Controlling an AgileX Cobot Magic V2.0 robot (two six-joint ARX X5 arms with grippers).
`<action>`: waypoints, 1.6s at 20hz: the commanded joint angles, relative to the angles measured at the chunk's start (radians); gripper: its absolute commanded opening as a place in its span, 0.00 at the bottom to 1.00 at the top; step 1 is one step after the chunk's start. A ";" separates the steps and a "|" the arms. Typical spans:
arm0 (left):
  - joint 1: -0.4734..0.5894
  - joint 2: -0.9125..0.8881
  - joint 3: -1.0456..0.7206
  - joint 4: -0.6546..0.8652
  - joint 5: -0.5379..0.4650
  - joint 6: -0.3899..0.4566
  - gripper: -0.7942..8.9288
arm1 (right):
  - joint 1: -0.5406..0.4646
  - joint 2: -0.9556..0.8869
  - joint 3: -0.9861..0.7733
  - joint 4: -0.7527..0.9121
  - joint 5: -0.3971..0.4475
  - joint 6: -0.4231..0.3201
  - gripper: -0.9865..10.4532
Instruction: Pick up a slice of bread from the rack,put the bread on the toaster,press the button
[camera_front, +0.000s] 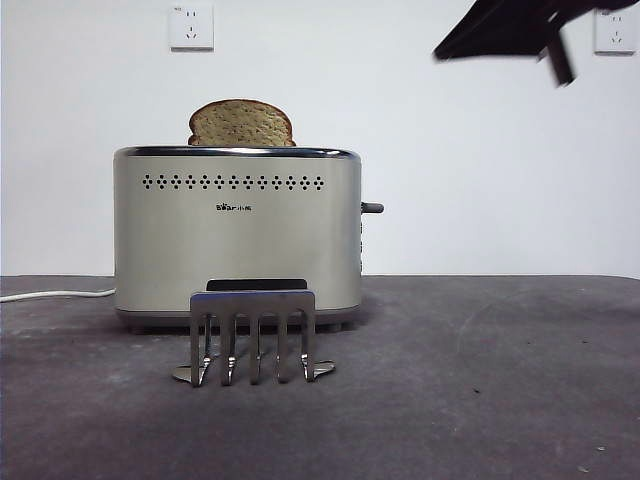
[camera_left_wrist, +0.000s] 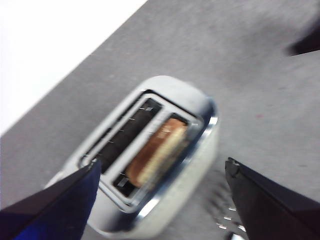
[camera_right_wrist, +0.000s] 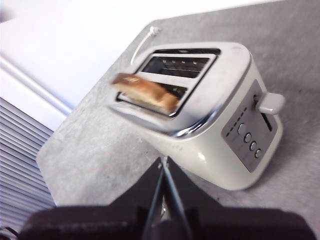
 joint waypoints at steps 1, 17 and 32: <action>-0.004 -0.034 -0.002 -0.055 0.039 -0.068 0.51 | 0.023 0.125 0.086 0.009 0.001 0.032 0.08; -0.004 -0.090 -0.002 -0.189 0.175 -0.101 0.51 | 0.051 0.534 0.380 0.043 0.061 0.035 0.08; -0.004 -0.090 -0.002 -0.188 0.196 -0.101 0.50 | 0.058 0.657 0.381 0.096 0.109 0.024 0.08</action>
